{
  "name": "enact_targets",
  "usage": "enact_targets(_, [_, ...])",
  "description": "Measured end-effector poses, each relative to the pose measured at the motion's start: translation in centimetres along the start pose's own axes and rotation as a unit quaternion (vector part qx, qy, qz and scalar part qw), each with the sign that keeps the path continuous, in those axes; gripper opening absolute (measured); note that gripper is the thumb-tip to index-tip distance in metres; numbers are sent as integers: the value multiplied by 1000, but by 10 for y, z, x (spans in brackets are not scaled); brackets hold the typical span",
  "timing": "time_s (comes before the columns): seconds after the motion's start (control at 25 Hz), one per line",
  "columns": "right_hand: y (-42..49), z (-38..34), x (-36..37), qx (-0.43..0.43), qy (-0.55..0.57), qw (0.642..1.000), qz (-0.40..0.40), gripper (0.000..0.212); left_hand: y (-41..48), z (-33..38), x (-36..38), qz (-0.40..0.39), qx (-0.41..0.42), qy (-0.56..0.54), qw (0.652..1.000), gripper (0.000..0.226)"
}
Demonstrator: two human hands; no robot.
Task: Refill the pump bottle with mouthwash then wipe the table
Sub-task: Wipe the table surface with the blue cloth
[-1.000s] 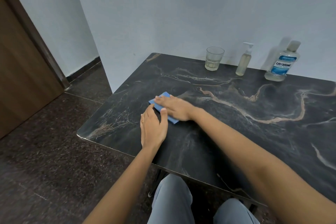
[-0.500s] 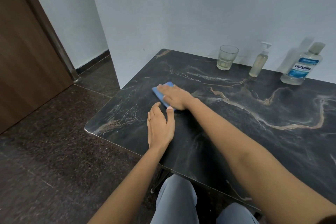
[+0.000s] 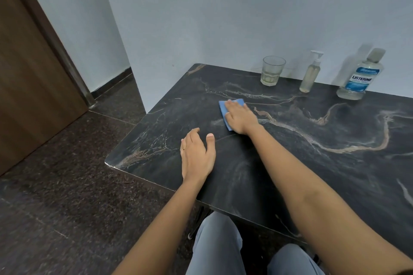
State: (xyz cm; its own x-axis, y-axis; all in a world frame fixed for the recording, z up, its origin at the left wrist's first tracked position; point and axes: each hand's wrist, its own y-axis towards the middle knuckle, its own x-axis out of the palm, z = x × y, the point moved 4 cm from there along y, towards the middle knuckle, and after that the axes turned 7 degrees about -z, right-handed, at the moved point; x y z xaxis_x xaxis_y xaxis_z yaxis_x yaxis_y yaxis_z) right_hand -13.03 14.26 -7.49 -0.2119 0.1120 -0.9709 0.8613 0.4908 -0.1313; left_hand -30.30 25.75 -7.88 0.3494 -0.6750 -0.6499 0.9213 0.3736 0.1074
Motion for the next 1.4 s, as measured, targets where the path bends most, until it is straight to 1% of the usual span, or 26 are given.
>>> enact_targets(0.16, [-45,69,-5,127,34,989,60,53,0,1,2,-15,13,29,999,53])
enact_targets(0.24, [-77,101,-7,191,46,978,68,54,-2,2,1,-18,19,29,999,53])
enact_targets(0.32, [-109,115,-3,253,52,964,62,55,-4,3,1,-22,25,26,999,53])
enact_targets(0.4, [-137,101,4,279,50,958,51,56,-4,4,1,-24,24,14,999,54])
enact_targets(0.44, [-151,85,8,269,45,961,48,56,-4,4,1,-26,23,5,999,53])
enact_targets(0.48, [-164,64,15,241,37,969,49,57,-3,4,1,-26,22,-6,999,52])
enact_targets(0.56, [-191,10,29,151,19,987,45,64,-3,1,2,-26,21,-26,999,50])
enact_targets(0.64, [-215,-47,44,45,7,998,34,75,-2,-1,2,-27,21,-50,998,48])
enact_targets(0.72, [-230,-84,55,-33,-6,999,20,74,1,-3,2,-30,21,-71,997,43])
enact_targets(0.76, [-232,-91,56,-53,-7,999,10,69,3,-5,1,-37,22,-78,996,40])
enact_targets(0.84, [-231,-78,53,-46,5,999,1,65,2,-6,4,-59,40,-70,995,40])
enact_targets(0.92, [-235,-41,47,11,9,1000,15,72,-2,-4,7,-78,70,-37,994,46])
enact_targets(1.0, [-250,12,40,99,8,994,42,77,-8,1,13,-92,101,2,991,48])
enact_targets(1.04, [-262,40,37,145,7,988,55,75,-9,4,17,-98,112,20,989,46])
enact_targets(1.08, [-279,67,32,190,11,980,63,67,-11,9,21,-105,120,31,987,45])
enact_targets(1.16, [-317,120,21,264,32,961,74,54,-14,22,31,-119,124,20,985,44])
enact_targets(1.28, [-386,182,14,357,48,929,90,52,-24,48,56,-158,128,-21,979,51])
enact_targets(1.4, [-427,207,14,434,69,893,99,53,-37,73,82,-201,149,-27,968,56])
